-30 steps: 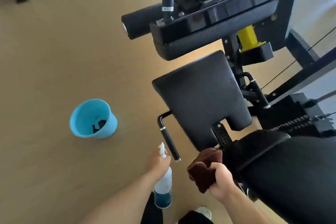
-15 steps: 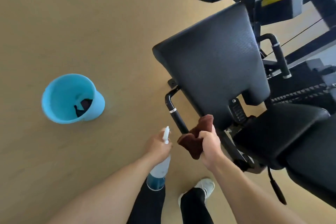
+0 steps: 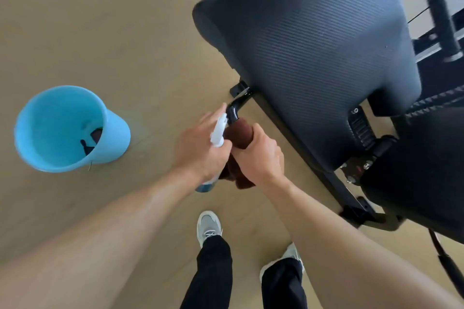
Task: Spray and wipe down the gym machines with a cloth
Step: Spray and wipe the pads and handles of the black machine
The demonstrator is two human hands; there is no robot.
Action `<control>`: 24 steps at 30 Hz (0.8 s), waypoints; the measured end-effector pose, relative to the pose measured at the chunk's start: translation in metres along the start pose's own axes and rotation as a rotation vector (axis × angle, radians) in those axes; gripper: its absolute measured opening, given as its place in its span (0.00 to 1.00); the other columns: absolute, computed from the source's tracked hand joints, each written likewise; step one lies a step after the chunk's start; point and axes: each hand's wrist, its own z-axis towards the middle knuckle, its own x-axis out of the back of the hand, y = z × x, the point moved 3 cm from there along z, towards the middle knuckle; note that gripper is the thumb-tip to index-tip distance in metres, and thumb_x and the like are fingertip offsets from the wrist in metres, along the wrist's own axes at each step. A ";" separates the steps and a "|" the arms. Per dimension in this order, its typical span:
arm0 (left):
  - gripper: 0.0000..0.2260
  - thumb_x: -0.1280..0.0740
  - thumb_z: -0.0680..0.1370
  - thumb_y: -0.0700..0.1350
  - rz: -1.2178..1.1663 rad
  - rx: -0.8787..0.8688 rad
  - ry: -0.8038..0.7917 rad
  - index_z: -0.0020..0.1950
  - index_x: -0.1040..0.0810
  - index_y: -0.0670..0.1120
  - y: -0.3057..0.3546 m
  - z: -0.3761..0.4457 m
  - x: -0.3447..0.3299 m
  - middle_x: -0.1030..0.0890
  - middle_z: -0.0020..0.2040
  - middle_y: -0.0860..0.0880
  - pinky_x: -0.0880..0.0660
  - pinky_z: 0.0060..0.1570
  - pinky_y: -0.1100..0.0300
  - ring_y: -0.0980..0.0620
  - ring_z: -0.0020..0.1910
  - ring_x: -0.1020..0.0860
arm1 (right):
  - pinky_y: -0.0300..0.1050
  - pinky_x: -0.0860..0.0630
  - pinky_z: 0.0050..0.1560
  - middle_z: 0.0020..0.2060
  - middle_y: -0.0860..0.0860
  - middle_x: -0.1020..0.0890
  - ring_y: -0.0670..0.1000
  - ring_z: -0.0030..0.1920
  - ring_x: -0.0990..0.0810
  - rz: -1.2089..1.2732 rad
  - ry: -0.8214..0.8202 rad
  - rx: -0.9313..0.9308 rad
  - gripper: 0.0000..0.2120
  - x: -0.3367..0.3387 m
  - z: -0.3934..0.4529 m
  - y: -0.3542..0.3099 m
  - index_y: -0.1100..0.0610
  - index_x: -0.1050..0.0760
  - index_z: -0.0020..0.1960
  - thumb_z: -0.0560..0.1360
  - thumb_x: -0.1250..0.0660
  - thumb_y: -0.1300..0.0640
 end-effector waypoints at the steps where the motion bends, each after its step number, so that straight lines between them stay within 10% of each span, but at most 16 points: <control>1: 0.32 0.36 0.77 0.44 0.024 -0.010 0.002 0.80 0.38 0.62 0.003 0.005 0.001 0.28 0.75 0.60 0.31 0.65 0.59 0.52 0.69 0.26 | 0.50 0.17 0.44 0.36 0.43 0.18 0.50 0.35 0.16 -0.004 0.016 0.007 0.12 -0.001 -0.004 0.006 0.43 0.31 0.52 0.73 0.36 0.39; 9: 0.33 0.36 0.79 0.47 0.130 -0.069 -0.032 0.82 0.44 0.61 0.005 0.005 -0.007 0.42 0.80 0.67 0.28 0.60 0.58 0.46 0.63 0.22 | 0.53 0.15 0.42 0.36 0.44 0.16 0.48 0.35 0.15 -0.028 -0.051 -0.135 0.12 0.001 -0.066 0.096 0.39 0.31 0.56 0.76 0.31 0.44; 18: 0.34 0.35 0.77 0.45 0.145 -0.092 -0.023 0.81 0.41 0.65 -0.003 0.015 -0.004 0.32 0.76 0.66 0.29 0.56 0.60 0.47 0.63 0.22 | 0.56 0.17 0.41 0.36 0.44 0.20 0.53 0.36 0.18 -0.049 0.059 0.103 0.09 0.001 0.003 -0.023 0.45 0.30 0.52 0.72 0.36 0.51; 24: 0.33 0.36 0.79 0.45 0.155 -0.117 -0.053 0.82 0.43 0.61 0.001 0.010 -0.004 0.40 0.79 0.68 0.28 0.61 0.59 0.48 0.66 0.24 | 0.52 0.16 0.37 0.34 0.45 0.16 0.46 0.29 0.16 -0.009 0.007 -0.105 0.07 0.002 -0.058 0.084 0.40 0.30 0.51 0.76 0.33 0.44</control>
